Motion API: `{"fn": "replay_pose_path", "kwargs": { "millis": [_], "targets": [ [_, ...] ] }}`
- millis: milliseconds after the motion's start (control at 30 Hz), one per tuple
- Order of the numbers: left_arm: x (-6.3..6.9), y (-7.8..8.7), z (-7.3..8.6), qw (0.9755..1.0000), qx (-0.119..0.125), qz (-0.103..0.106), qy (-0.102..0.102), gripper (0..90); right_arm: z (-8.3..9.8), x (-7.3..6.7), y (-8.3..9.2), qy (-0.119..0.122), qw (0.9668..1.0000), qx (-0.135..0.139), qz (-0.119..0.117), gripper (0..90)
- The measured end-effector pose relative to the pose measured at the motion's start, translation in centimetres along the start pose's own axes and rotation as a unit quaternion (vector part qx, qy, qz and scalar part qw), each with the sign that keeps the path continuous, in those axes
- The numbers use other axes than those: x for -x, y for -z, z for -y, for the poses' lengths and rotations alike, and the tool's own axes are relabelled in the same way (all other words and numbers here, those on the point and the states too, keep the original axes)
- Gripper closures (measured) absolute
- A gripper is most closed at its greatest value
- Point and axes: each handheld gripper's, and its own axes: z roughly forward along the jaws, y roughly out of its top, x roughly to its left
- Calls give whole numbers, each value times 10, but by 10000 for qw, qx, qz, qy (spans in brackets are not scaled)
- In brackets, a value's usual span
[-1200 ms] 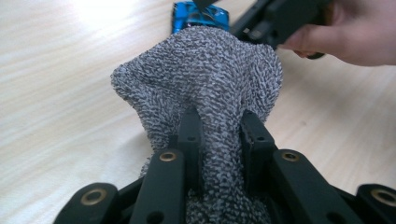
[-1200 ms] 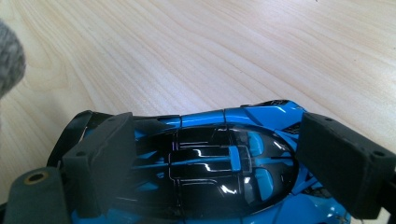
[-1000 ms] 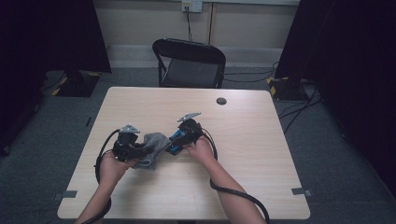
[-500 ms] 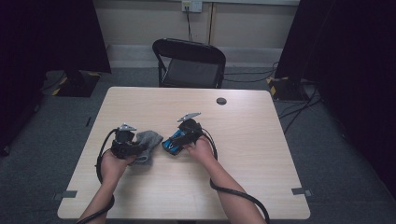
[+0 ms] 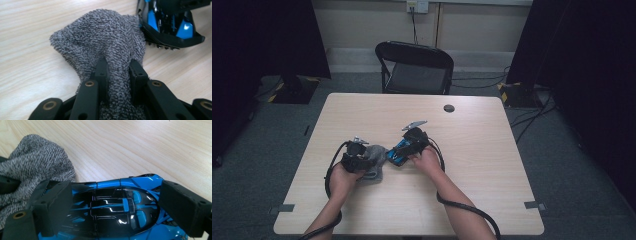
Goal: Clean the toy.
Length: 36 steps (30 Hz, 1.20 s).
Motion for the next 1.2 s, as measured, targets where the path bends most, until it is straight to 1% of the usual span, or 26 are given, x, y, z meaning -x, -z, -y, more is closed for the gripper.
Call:
{"fn": "replay_pose_path", "kwargs": {
  "millis": [67,100,200,300,333,433,567,633,833,1000,1200],
  "targets": [
    [2,0,-1,10000,-36,34,-47,733,0,0,0,-2,10000,-1,-3,116],
    [4,0,-1,10000,-30,69,-25,733,0,0,0,0,10000,3,0,116],
    [8,-1,0,9999,-47,114,-62,734,0,0,0,-8,10000,13,-8,116],
    [12,-2,0,9998,-28,208,-50,734,0,0,0,-10,10000,12,-6,116],
    [14,-2,0,9997,-46,203,-90,735,0,0,0,2,10000,10,-4,116],
    [18,-3,0,9997,-51,240,-97,735,0,0,0,2,10000,2,-8,116],
    [21,-3,1,9995,-64,289,-77,736,0,0,0,1,10000,0,-4,116],
    [23,-2,2,9993,-67,358,-46,736,0,0,0,3,10000,-5,-5,116],
    [29,1,5,9986,-136,508,-115,737,0,0,0,3,10000,-2,-8,116],
    [32,2,8,9980,-154,597,-109,737,0,0,0,2,10000,-9,-10,116],
    [38,3,10,9972,-222,684,-218,737,0,0,0,4,10000,-5,-12,116]
  ]
}}
